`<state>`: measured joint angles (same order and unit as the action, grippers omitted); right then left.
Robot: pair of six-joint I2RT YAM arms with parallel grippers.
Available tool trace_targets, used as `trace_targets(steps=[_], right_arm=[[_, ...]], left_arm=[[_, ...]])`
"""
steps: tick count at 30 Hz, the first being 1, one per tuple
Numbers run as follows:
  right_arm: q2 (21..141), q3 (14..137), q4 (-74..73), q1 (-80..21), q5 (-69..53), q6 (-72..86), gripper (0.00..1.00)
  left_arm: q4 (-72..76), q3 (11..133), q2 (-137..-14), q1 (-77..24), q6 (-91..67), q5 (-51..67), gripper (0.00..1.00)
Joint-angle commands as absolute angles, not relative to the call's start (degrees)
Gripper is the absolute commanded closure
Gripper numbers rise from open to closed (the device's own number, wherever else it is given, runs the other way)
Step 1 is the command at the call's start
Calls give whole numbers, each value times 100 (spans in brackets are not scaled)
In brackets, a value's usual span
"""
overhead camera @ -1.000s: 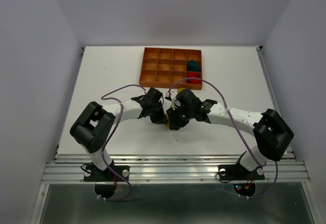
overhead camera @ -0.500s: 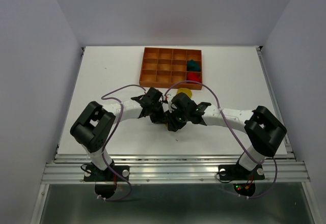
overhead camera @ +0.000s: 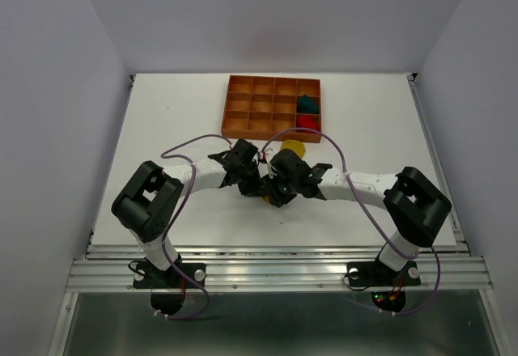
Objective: Roll the socks
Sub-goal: Roll the sock at the center of the board.
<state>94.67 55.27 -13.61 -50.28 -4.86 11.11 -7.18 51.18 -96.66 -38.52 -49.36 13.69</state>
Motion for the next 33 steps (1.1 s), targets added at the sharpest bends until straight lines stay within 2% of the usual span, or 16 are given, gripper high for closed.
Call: trace_targets(steps=[1, 5, 7, 11, 12, 14, 16, 19, 25, 33], right_arm=[[9641, 5467, -1248, -5071, 182, 1064, 65], [9861, 5528, -1336, -5071, 395, 1063, 67], [9975, 5546, -1397, -5071, 527, 1099, 73], [10116, 5581, -1459, -5071, 756, 1230, 76], [10168, 5581, -1476, -5071, 773, 1326, 80], [10213, 5590, -1520, -5071, 642, 1371, 83], [10257, 5590, -1617, -5071, 379, 1512, 89], [10257, 5563, -1845, -5071, 45, 1828, 98], [10143, 5502, -2030, -5071, -1385, 2311, 99], [10134, 5484, -1837, -4474, -3075, 2891, 99]], left_arm=[[-1310, 5001, -9967, -3876, -4711, 993, 100], [-1310, 5036, -9958, -3885, -4676, 1046, 100], [-1310, 5036, -9914, -3885, -4667, 1063, 100], [-1292, 4992, -9818, -3885, -4667, 1072, 99], [-1292, 4983, -9756, -3885, -4667, 1072, 88], [-1266, 4940, -9660, -3885, -4685, 1046, 78], [-1248, 4878, -9475, -3885, -4720, 985, 62], [-1309, 4808, -9229, -3876, -4781, 818, 47], [-1310, 4509, -8667, -3867, -4921, 651, 36], [-924, 3780, -7753, -3867, -4992, 562, 33]])
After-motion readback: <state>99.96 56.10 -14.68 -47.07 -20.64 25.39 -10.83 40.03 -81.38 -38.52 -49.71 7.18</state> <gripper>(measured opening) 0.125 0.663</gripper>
